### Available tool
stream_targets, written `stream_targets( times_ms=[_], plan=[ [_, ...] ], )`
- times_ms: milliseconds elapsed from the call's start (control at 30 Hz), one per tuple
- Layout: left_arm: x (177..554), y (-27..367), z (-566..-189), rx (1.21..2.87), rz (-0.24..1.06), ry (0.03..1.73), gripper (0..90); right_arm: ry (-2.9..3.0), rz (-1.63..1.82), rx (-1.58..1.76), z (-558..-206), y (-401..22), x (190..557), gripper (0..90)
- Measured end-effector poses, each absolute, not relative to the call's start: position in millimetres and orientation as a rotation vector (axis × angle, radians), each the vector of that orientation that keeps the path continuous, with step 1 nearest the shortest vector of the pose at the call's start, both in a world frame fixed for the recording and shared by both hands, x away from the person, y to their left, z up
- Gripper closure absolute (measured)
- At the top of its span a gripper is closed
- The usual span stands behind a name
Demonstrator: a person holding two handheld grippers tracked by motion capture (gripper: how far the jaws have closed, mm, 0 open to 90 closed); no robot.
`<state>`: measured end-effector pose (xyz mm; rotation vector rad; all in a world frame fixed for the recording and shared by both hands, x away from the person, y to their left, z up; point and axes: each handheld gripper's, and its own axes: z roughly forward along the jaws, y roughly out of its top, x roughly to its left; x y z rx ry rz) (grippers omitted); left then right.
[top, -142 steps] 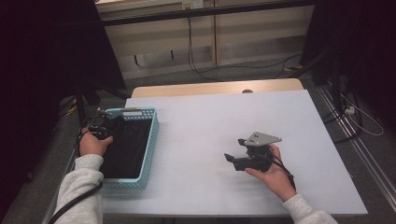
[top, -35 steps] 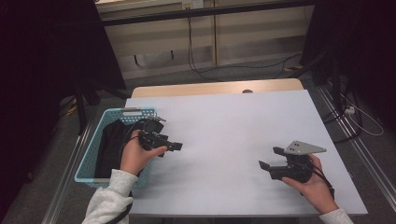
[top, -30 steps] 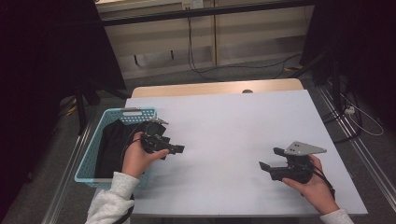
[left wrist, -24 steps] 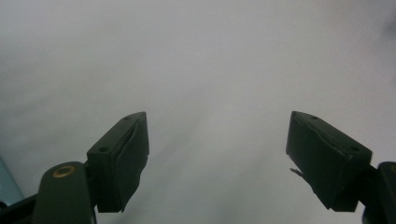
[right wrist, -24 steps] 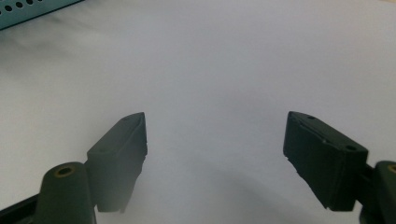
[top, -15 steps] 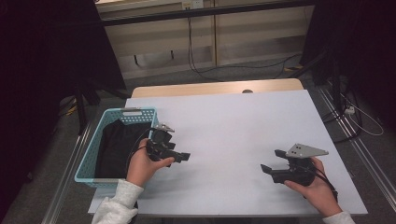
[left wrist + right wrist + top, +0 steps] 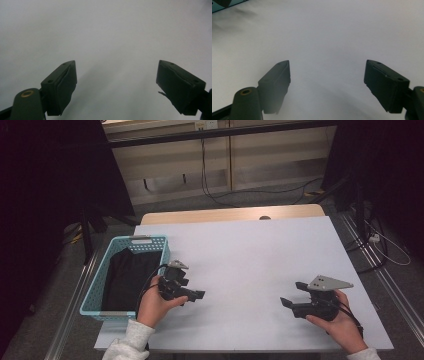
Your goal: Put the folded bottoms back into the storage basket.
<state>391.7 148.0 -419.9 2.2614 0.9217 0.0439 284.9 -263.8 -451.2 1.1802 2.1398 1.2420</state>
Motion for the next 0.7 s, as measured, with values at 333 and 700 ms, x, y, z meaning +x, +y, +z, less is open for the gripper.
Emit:
stream_targets(
  times_ms=[333,700],
  plan=[
    [389,146,-430,2.257,0.041,0.912,16.0,2.134,1.244,1.191,-451,-266,283,20.6],
    [383,147,-439,2.258,0.034,0.909,15.2,2.143,1.238,1.185,-452,-264,282,20.5]
  ],
)
